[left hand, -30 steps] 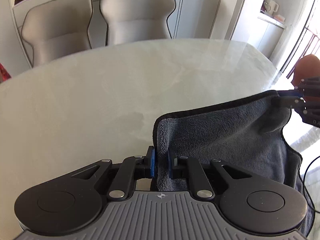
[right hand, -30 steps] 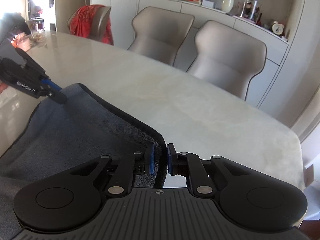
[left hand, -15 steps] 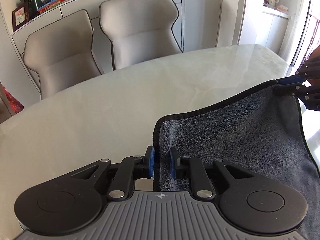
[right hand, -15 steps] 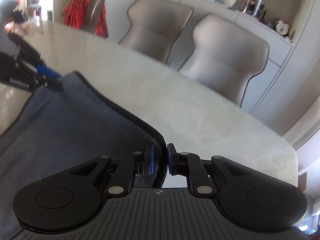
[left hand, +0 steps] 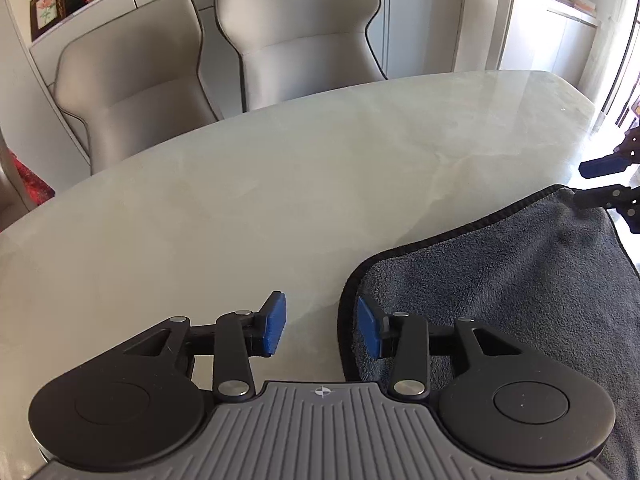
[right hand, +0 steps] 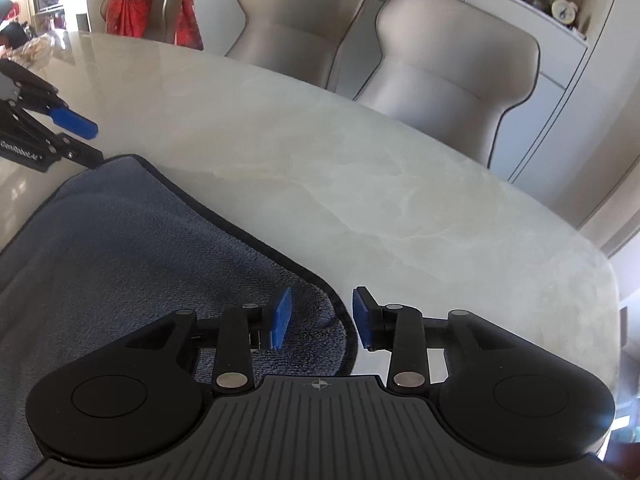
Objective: Fold towel
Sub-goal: 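Open both grippers and release the towel corners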
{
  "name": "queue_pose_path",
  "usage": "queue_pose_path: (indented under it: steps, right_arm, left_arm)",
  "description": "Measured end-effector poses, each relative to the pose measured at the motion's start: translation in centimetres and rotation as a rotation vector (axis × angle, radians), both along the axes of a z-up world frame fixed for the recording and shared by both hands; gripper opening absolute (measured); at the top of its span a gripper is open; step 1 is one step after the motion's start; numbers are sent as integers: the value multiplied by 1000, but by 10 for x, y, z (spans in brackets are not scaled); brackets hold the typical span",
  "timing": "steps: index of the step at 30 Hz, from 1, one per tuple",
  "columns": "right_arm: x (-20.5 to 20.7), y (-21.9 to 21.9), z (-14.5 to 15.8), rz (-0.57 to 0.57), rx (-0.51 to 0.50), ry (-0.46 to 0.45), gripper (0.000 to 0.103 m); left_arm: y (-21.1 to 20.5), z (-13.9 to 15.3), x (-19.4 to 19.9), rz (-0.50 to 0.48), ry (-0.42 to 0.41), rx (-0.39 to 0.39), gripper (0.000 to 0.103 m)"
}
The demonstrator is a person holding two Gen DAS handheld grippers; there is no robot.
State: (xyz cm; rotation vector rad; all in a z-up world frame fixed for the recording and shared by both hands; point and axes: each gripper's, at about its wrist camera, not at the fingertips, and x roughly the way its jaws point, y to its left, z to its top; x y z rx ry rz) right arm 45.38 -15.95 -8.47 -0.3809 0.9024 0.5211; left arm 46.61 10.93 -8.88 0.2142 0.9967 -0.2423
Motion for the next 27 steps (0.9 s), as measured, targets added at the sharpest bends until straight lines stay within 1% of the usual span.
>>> queue_pose_path:
  steps: [2,4,6,8,10,11,13,14,16,17,19,20,23,25,26,27]
  right_arm:
    - [1,3,-4,6,-20,8,37]
    - [2,4,-8,6,-41,11,37]
    - [5,2,-8,-3,-27,20,37]
    - [7,-1,-8,-20,-19,29,39]
    - [8,-6,-8,-43,-20,28,44]
    - [7,-9,-8,-52,-15,28,45]
    - [8,-14,-10,-72,-2,34,48]
    - [8,-17,-10,-78,10,42,48]
    - [8,-20,-11,-87,29,53,48]
    - [8,-21,-11,-89,35,56,48]
    - [11,-23,-12,-92,39,60,48]
    - [12,-24,-12,-98,43,64,49]
    - [19,-29,-13,-138,71,99,55]
    - [18,-28,-13,-142,60,101,58]
    - [18,-28,-13,-144,55,101,63]
    - [18,-28,-13,-149,49,102,71]
  left_arm:
    - [-7,-4,3,-34,12,19,42]
    - [-11,-7,0,-52,23,22,43]
    - [-13,-7,4,-60,32,16,44]
    - [-12,-9,8,-56,51,15,51]
    - [-6,-11,13,-32,72,9,64]
    - [-4,-12,14,-20,79,0,65]
    - [4,-14,18,29,113,-49,68]
    - [5,-14,20,33,118,-56,69]
    - [2,-15,20,19,116,-35,73]
    - [2,-15,20,28,116,-29,75]
    - [2,-16,20,58,112,-14,83]
    - [3,-17,20,68,109,-14,84]
    - [5,-19,17,101,100,-25,85]
    - [6,-21,15,130,100,-33,86]
    - [7,-22,14,145,101,-35,87]
    - [7,-23,14,159,103,-37,90]
